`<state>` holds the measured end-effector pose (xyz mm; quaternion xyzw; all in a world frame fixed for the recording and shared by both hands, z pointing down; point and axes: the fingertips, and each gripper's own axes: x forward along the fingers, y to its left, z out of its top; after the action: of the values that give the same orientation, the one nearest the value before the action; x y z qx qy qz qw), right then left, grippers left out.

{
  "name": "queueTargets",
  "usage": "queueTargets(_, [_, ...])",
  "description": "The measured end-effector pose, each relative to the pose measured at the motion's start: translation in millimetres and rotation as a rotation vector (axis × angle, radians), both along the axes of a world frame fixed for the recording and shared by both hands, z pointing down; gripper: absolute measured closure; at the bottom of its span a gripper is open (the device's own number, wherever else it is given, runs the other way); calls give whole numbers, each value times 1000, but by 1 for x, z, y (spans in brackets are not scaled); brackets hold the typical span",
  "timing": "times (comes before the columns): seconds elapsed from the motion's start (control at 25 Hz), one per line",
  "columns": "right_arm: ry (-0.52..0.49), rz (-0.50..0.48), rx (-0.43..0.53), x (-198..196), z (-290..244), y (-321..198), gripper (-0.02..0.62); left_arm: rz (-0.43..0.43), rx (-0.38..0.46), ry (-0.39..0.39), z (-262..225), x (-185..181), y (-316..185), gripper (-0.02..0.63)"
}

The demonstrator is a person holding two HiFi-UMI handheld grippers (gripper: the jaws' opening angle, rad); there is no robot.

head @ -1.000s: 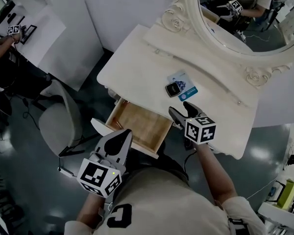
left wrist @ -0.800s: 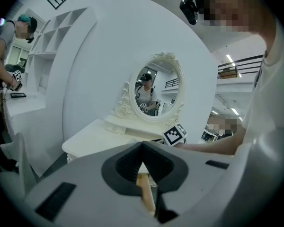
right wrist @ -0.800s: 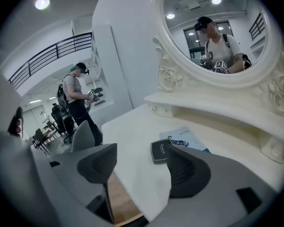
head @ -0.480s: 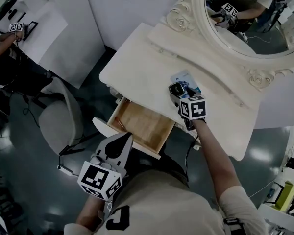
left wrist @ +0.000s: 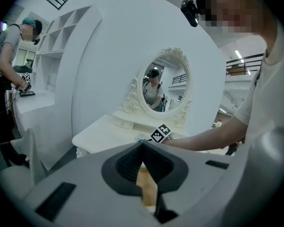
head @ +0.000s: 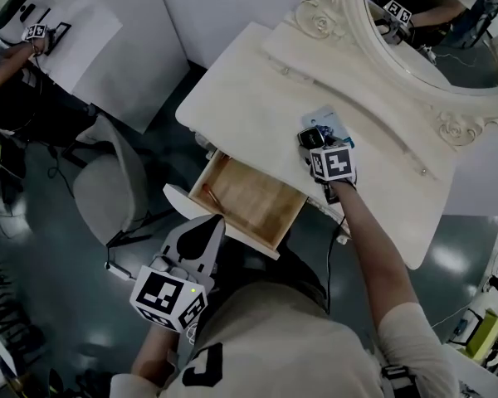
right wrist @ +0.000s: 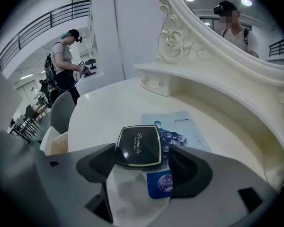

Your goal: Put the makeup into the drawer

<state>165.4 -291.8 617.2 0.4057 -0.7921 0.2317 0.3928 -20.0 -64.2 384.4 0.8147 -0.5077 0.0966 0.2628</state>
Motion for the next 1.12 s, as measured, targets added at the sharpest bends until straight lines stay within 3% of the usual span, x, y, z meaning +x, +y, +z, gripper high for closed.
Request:
queueTargets(0.44, [46,-4,2,0,3,-3,268,-93,13,-29,-5,-35,13,551])
queueTargets(1.12, [27,-35,77,-15,-43,8,270,-79,82,9,-18,-49,28,551])
